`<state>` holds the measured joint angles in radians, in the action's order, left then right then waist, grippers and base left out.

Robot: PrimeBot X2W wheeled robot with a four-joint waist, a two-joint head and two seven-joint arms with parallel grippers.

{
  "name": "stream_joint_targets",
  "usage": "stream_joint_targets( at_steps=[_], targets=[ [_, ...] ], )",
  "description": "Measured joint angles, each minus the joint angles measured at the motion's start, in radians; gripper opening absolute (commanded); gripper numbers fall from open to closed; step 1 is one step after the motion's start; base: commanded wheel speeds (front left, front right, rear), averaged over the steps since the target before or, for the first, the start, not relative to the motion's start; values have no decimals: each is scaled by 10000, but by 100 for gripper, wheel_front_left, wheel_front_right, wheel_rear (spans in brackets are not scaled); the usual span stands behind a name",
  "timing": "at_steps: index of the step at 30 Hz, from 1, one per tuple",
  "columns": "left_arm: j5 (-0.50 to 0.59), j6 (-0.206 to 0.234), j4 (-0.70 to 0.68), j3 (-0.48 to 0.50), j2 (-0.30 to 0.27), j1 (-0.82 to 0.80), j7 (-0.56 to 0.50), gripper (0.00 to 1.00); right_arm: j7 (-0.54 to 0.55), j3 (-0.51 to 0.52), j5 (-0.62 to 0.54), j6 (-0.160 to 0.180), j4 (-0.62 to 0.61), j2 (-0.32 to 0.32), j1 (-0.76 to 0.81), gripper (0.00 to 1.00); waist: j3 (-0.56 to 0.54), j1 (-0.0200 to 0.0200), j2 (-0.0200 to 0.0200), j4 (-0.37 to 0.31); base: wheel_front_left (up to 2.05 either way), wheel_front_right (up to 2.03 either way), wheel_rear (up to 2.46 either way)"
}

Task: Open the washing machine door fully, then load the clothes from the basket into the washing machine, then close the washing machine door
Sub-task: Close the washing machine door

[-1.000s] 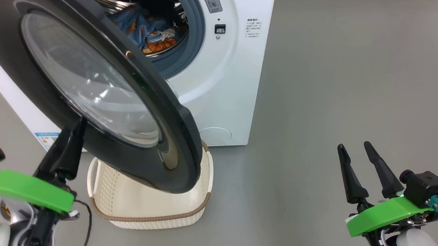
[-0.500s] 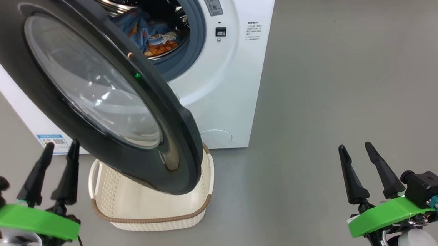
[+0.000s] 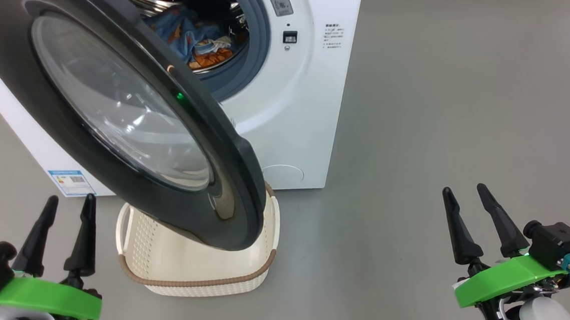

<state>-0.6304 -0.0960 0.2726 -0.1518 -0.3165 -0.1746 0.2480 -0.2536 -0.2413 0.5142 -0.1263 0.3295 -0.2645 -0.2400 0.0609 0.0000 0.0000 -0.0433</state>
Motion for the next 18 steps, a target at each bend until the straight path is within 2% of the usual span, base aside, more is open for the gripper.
stream_joint_targets(
  at_steps=[11,18],
  targets=[
    [527,-90,35,548,481,77,33,100,0,61,-2,0,-10,2,0,100,52,0,0,-59,0,0,0],
    [702,-182,46,650,593,77,35,100,0,59,-2,0,-10,2,0,100,51,0,0,-102,0,0,0]
  ],
)
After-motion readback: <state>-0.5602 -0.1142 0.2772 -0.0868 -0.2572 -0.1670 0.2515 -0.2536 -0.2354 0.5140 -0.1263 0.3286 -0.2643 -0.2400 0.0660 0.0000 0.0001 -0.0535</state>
